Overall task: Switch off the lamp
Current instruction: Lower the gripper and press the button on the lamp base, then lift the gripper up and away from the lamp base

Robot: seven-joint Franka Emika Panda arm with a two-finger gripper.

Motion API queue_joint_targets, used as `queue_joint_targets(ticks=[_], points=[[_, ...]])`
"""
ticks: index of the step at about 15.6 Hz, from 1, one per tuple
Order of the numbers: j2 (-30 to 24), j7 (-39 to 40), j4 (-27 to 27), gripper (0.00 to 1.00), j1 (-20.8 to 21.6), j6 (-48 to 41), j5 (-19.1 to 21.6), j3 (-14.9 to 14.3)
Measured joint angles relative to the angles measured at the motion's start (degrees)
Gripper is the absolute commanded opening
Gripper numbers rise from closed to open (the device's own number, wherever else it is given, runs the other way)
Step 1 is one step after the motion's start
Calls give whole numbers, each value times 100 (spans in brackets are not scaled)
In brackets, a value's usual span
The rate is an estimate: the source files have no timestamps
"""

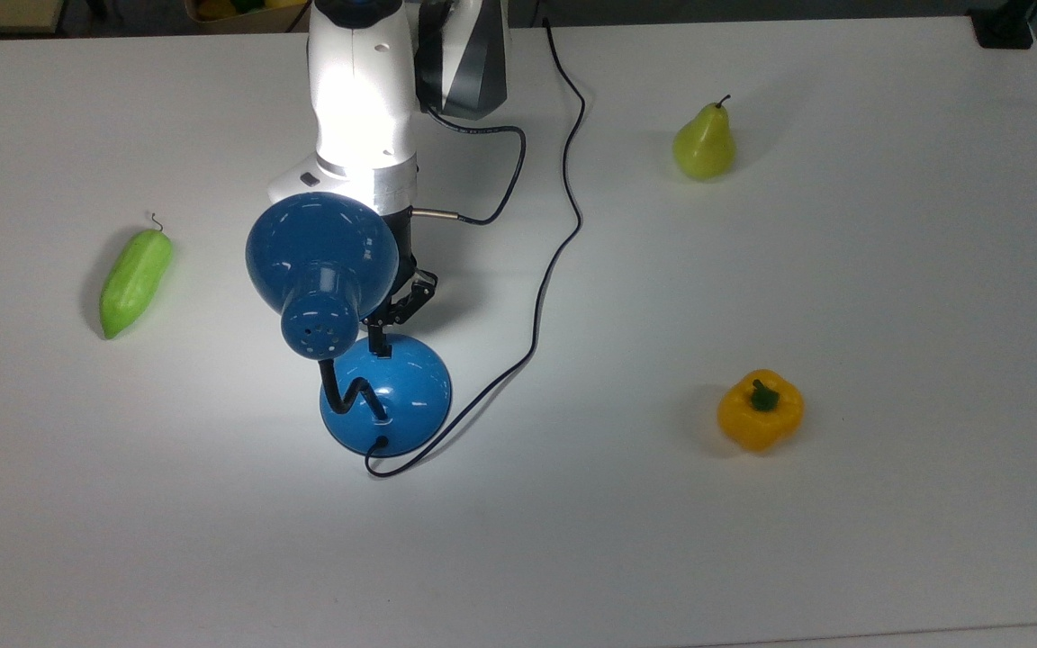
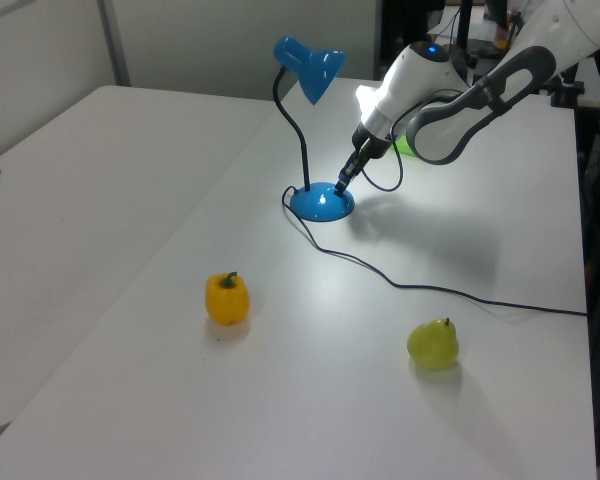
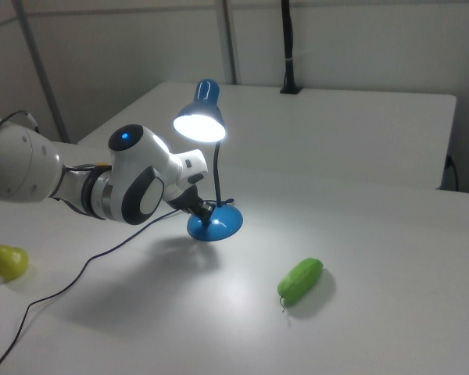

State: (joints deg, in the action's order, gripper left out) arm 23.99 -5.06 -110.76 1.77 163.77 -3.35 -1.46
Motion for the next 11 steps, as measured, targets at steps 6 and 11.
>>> queue_joint_targets(ticks=[6, 11], points=[[49, 0, 9, 0, 2, 2, -45, 1], [49, 0, 10, 0, 2, 2, -119, 1]])
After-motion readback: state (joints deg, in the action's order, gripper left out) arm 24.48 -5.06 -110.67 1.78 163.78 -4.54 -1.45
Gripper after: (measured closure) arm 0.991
